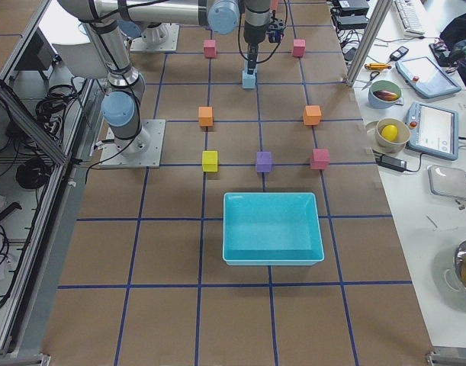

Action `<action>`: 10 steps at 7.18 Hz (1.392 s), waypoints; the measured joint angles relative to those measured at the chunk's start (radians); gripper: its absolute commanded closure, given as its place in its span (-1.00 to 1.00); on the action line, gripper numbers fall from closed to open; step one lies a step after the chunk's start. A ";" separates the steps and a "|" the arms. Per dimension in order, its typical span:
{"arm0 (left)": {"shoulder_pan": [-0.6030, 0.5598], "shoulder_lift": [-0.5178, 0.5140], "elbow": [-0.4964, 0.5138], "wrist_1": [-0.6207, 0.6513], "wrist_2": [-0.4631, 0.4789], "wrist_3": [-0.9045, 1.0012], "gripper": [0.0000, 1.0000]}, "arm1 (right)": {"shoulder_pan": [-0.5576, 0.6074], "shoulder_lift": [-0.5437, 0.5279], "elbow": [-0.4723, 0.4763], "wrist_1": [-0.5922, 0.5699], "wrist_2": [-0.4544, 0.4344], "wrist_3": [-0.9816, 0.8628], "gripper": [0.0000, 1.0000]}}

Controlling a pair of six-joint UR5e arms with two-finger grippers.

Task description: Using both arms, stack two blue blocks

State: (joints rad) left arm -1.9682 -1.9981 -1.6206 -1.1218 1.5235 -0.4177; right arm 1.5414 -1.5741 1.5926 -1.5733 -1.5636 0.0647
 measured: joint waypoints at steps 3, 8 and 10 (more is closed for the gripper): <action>-0.003 -0.017 -0.001 0.012 -0.005 -0.010 1.00 | 0.002 -0.029 -0.002 0.003 0.013 -0.009 -1.00; -0.017 -0.032 -0.005 0.024 0.009 -0.006 -0.64 | 0.016 -0.066 0.002 0.004 0.018 0.001 -1.00; -0.017 -0.032 -0.004 0.023 0.023 -0.007 -0.85 | 0.018 -0.066 0.002 0.004 0.019 0.001 -1.00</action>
State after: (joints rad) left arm -1.9849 -2.0305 -1.6247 -1.0983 1.5465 -0.4250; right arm 1.5593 -1.6398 1.5949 -1.5696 -1.5441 0.0660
